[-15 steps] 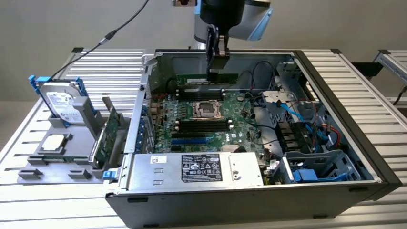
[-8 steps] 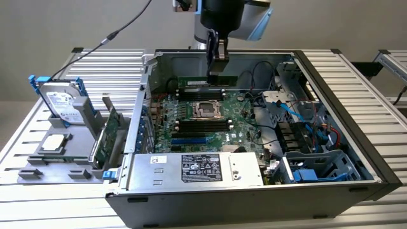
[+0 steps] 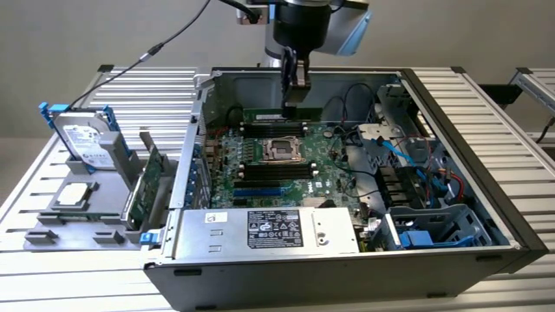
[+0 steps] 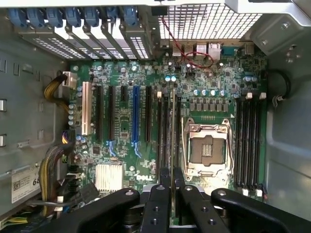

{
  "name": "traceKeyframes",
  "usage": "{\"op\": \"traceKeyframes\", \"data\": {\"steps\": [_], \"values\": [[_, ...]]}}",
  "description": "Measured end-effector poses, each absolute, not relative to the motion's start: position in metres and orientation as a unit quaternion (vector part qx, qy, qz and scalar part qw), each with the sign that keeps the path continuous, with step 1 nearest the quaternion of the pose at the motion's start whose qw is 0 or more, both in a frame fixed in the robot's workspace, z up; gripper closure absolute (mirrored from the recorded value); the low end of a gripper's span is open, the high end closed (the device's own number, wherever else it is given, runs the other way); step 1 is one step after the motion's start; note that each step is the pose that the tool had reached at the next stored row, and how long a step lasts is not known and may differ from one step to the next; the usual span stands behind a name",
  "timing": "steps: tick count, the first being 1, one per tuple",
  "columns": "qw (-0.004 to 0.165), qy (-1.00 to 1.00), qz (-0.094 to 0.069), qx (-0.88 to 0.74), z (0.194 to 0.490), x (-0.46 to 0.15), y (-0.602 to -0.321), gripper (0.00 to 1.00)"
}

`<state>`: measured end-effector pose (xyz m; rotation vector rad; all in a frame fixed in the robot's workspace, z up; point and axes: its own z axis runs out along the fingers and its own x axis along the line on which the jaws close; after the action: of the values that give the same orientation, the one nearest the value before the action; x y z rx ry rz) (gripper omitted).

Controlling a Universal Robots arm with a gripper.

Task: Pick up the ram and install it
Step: 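Pick up the ram and move it above insertion slot, then insert the ram into the slot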

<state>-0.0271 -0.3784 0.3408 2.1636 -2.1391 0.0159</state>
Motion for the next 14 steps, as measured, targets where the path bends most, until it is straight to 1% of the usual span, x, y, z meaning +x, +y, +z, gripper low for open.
{"op": "traceKeyframes", "data": {"steps": [3, 14], "values": [[0.051, -0.702, 0.006, 0.710, 0.3368, -0.0272, -0.3744, 0.86], [0.051, -0.702, 0.006, 0.710, 0.3366, -0.0271, -0.3743, 0.86]]}}
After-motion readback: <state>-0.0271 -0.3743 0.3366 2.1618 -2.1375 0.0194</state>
